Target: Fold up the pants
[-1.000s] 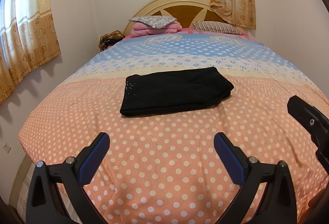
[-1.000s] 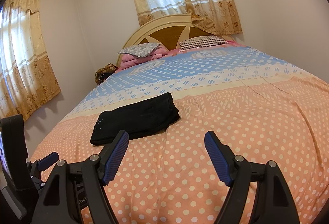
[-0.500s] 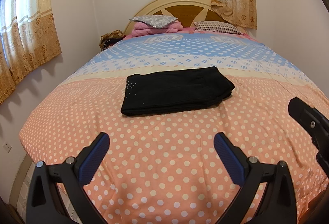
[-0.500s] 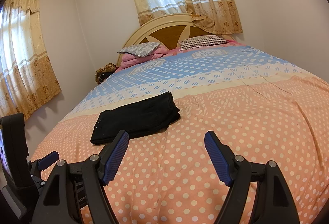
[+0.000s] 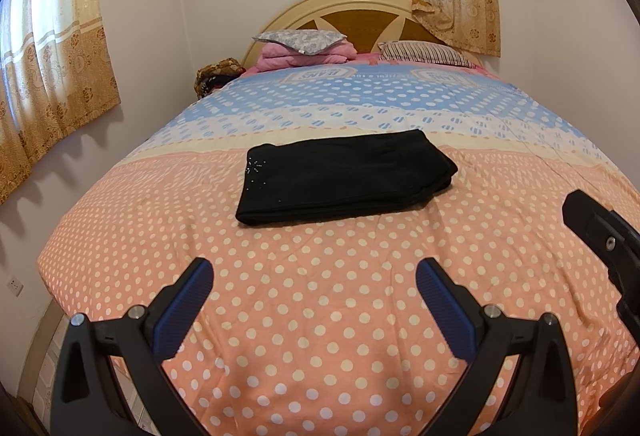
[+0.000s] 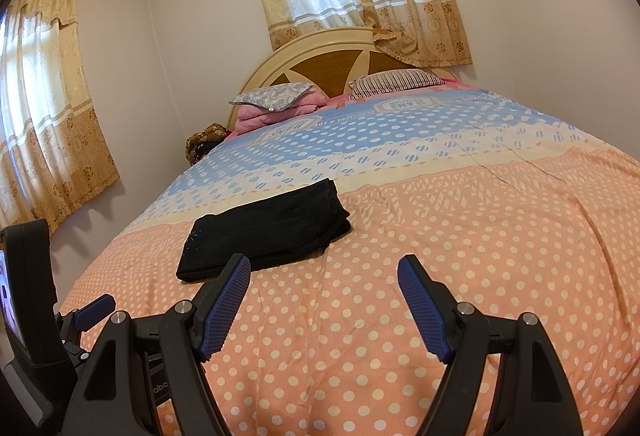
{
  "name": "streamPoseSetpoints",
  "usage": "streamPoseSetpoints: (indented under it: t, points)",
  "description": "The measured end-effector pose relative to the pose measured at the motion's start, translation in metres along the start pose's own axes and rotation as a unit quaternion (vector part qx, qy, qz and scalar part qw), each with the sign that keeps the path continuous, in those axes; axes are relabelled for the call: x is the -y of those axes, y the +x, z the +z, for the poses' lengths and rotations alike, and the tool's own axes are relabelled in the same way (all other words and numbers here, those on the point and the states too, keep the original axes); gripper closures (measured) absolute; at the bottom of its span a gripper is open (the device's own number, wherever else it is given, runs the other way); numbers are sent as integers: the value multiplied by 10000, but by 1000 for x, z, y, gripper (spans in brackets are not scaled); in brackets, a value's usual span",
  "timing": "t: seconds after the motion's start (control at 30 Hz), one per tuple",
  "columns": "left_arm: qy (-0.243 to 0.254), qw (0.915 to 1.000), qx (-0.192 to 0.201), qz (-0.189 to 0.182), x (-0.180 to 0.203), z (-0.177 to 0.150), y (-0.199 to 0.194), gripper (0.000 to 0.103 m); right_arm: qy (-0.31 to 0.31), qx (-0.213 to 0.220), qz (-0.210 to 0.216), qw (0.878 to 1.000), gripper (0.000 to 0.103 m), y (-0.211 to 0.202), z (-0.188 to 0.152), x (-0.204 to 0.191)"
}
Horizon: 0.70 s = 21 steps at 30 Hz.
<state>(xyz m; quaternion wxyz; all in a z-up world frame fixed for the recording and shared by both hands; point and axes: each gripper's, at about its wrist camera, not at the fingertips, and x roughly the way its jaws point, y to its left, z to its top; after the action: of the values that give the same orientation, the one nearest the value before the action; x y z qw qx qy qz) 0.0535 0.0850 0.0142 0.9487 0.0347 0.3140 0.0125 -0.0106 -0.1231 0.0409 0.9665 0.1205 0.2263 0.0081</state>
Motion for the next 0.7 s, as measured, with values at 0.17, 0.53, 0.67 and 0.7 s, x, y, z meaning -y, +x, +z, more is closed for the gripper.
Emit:
streamPoseSetpoints:
  t: [0.17, 0.53, 0.67, 0.7]
  points:
    - [-15, 10000, 19, 12, -2, 0, 0, 0, -23, 25, 20, 10000, 25, 0, -1, 0]
    - [6, 9999, 79, 99, -1, 1, -2, 0, -29, 33, 25, 10000, 25, -1, -1, 1]
    - [-20, 9999, 78, 128, -2, 2, -1, 0, -21, 33, 24, 10000, 25, -1, -1, 1]
    - [-27, 9999, 68, 123, -2, 3, -1, 0, -22, 30, 25, 10000, 25, -1, -1, 1]
